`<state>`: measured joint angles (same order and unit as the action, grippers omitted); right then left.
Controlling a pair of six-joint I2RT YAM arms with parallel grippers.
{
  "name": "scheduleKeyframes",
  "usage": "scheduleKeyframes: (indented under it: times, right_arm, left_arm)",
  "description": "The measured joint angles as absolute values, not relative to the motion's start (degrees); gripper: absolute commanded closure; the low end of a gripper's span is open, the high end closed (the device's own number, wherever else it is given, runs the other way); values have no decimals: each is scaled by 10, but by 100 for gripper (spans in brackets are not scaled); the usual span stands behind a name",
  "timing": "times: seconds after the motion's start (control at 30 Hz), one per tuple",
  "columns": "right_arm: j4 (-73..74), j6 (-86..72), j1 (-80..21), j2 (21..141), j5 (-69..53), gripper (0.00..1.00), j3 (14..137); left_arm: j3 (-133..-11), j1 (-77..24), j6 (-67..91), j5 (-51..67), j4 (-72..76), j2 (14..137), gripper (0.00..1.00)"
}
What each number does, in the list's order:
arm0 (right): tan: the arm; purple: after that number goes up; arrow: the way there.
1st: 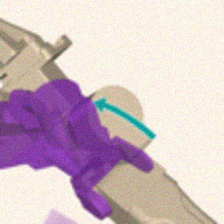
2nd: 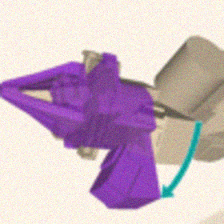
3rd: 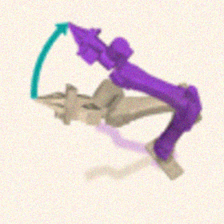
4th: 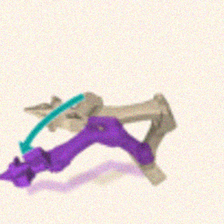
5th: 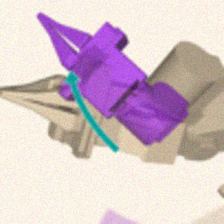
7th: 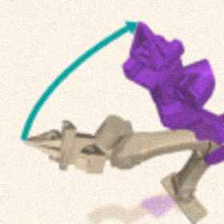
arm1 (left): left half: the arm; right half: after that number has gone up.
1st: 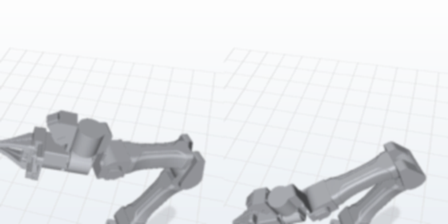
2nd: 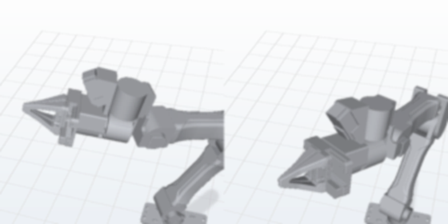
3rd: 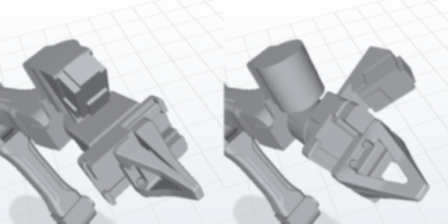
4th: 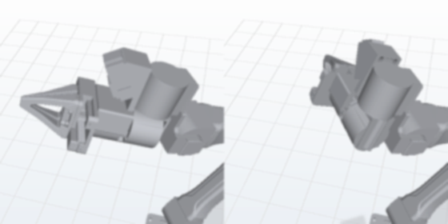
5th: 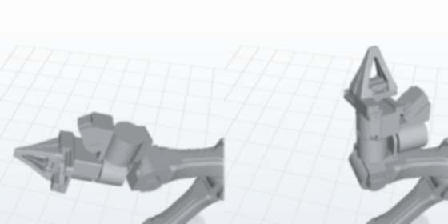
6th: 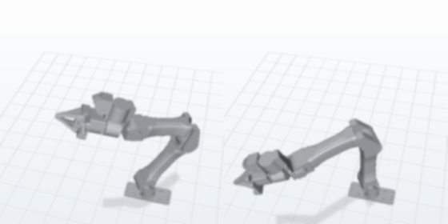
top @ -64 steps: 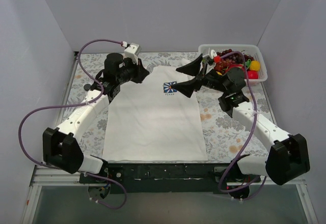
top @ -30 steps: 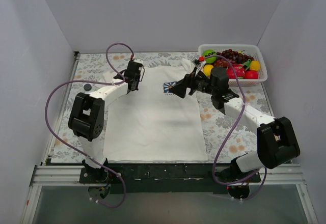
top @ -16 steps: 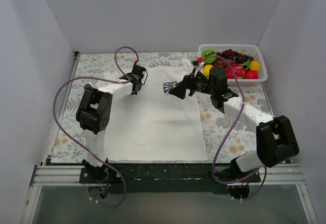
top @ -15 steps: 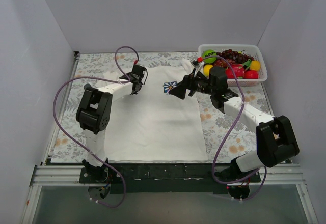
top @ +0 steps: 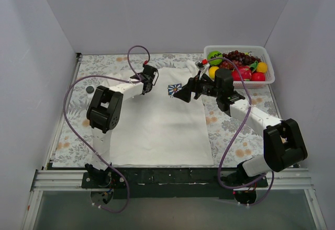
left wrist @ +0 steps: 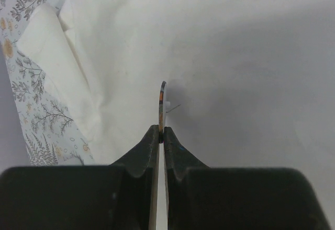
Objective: Pin the brooch onto the clothing
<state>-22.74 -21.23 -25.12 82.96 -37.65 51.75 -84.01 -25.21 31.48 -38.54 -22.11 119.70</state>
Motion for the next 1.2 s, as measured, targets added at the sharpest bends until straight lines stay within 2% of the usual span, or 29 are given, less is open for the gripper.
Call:
scheduleKeyframes:
  times: [0.63,1.2]
  right_arm:
    - [-224,-208,-251,828,-376,4,517]
    - [-222,-202,-251,822,-376,4,517]
  left_arm:
    - [-901,-278,320,-502,-265,1284,100]
    - [-1032,-317,390,-578,-404,1378,100]
